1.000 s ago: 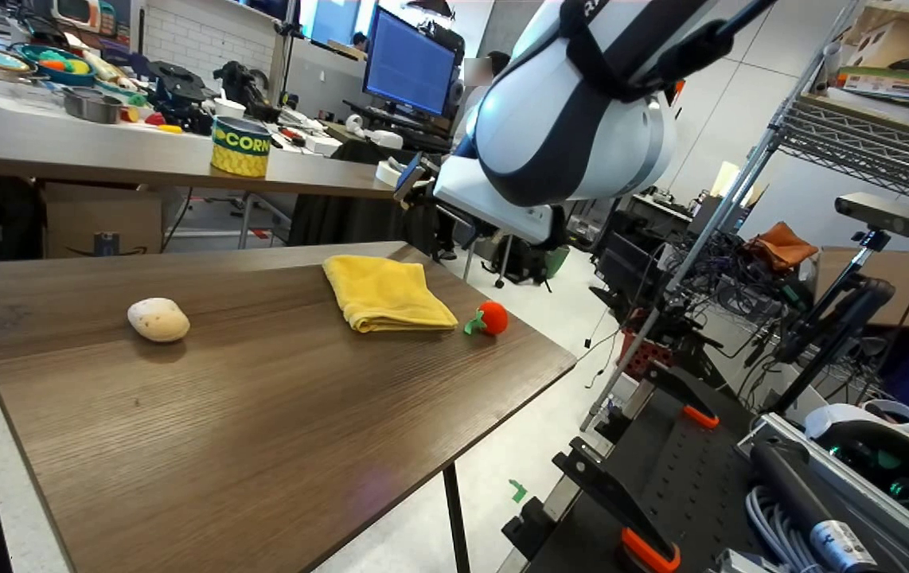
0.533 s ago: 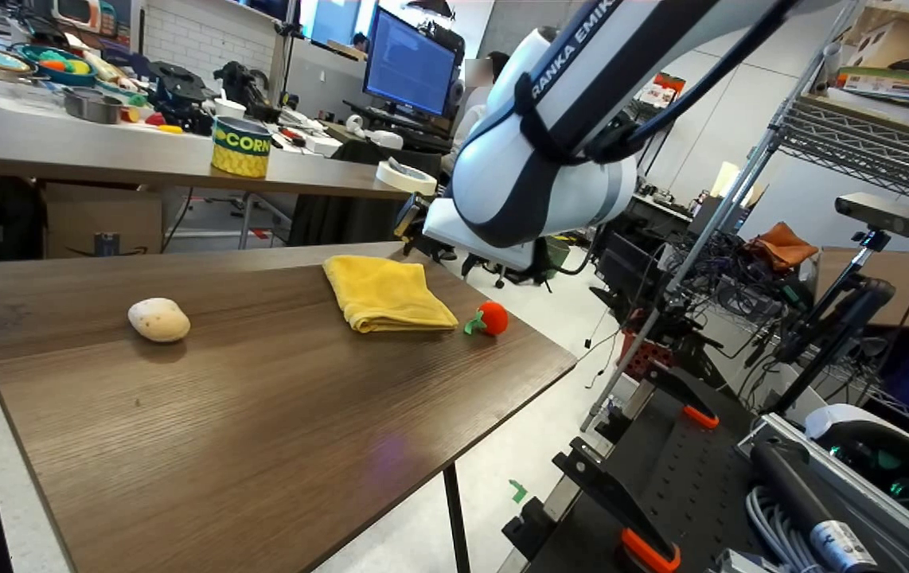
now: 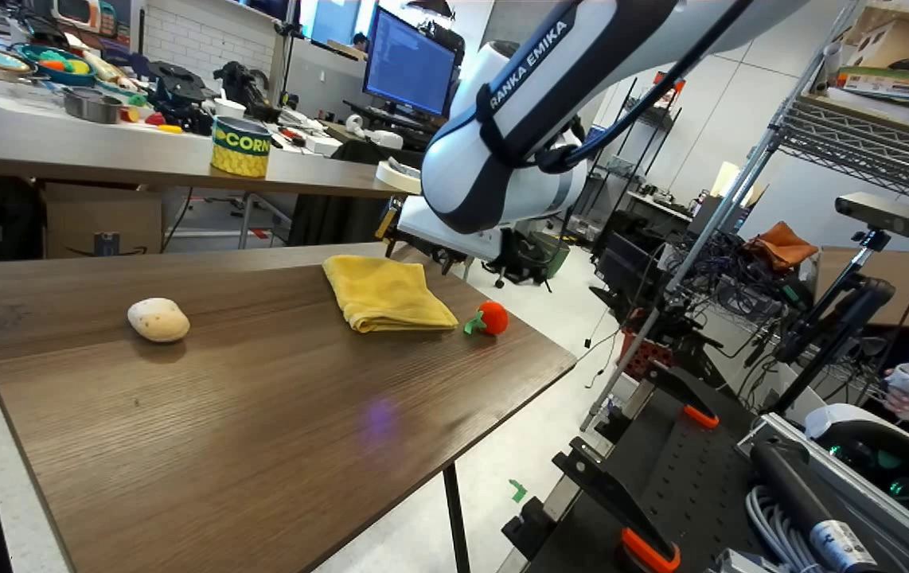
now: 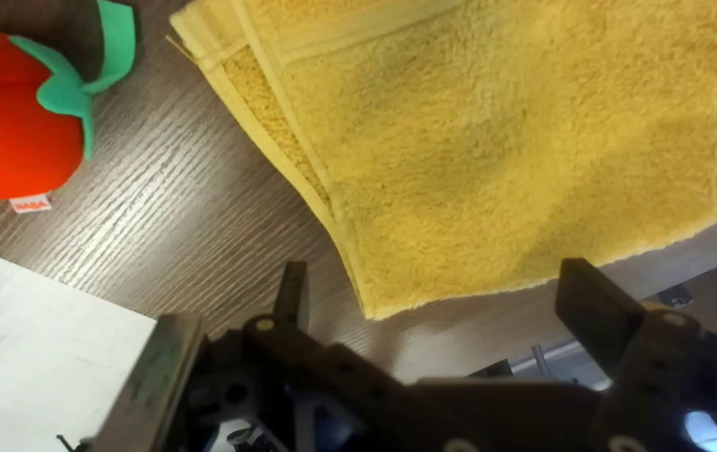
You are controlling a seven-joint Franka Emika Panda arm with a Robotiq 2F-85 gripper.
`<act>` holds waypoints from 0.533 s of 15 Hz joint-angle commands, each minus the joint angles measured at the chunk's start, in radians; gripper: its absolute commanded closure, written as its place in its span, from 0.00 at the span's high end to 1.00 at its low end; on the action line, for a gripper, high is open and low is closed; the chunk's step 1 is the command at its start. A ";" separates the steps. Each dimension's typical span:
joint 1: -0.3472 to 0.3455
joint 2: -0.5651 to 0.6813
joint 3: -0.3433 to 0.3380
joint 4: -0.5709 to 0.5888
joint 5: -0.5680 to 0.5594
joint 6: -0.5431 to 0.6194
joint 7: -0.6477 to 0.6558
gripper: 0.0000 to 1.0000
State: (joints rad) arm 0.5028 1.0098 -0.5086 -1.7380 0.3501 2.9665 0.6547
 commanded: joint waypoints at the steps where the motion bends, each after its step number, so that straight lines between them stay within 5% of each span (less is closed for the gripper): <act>1: -0.022 -0.010 0.019 -0.003 -0.059 0.008 0.038 1.00; 3: -0.051 -0.030 0.062 -0.012 -0.071 0.009 -0.014 1.00; 4: -0.128 -0.068 0.165 -0.008 -0.093 0.000 -0.107 1.00; 8: -0.288 -0.014 0.386 0.104 -0.116 -0.011 -0.256 1.00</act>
State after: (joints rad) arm 0.3508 0.9848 -0.2860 -1.7145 0.2614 2.9730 0.5204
